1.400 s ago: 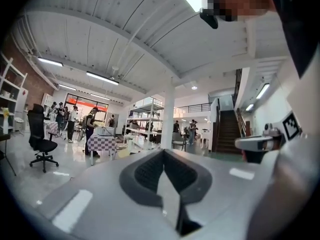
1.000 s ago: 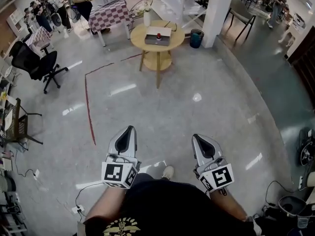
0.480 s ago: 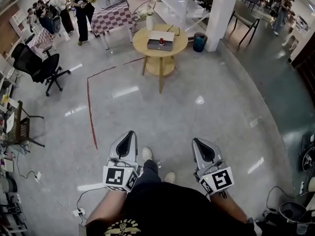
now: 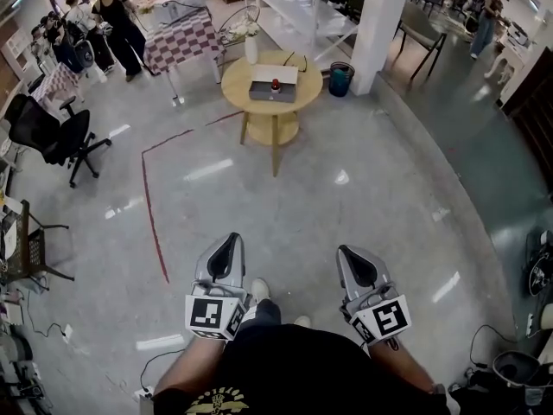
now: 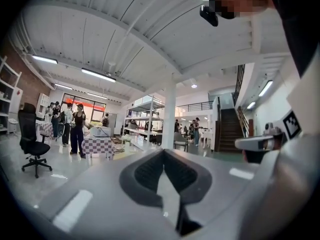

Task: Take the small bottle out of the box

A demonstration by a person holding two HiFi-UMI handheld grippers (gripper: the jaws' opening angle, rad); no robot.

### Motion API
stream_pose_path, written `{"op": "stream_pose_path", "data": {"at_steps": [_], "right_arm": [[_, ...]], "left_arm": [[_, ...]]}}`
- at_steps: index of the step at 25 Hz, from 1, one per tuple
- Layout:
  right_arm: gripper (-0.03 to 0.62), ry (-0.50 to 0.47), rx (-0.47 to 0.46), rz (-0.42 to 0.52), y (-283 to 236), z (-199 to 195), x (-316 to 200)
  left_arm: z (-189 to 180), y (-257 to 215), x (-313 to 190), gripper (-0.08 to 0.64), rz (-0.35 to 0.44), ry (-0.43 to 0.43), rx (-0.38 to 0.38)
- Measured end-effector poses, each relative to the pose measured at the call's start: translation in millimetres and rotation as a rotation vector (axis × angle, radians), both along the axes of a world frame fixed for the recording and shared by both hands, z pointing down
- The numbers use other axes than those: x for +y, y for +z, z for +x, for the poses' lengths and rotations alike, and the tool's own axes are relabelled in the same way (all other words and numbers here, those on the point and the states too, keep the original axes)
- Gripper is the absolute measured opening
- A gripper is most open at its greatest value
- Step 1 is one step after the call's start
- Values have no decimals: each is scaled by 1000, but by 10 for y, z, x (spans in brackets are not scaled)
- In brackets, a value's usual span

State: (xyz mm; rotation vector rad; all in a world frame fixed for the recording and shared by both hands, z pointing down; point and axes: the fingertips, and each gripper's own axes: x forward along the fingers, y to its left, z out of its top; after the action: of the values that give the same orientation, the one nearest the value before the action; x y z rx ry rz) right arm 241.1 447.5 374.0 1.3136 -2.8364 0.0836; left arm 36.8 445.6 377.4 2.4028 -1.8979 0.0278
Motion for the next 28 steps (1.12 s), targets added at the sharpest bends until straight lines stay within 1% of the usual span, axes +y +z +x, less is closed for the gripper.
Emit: {"op": "stream_pose_path", "data": {"at_steps": [8,13,17,20,24,28], "right_arm": [[8,7,-18,-20,-29,-516,-676],[8,5,-7,-11,-95,-870,-974],[8,15,13,10,-177,-1144,-1174],[8,22,16,10,-231,-1332,-1284],[8,35,-23,-17,-277,-1487,-1317],[8,56,17,6,-284,-1513,-1272]], "left_arm": [[-417,27,-704,0,-18,50,-4],[-765,19,-978,0,-22,54,1],[-1078,-9,-1170,0,-11,51,15],[-1262,-23,-1264,0,-9,61,28],[-1423,-18,-1344,0,-5,79,40],[-1522,21,-1395,0,9,83,60]]}}
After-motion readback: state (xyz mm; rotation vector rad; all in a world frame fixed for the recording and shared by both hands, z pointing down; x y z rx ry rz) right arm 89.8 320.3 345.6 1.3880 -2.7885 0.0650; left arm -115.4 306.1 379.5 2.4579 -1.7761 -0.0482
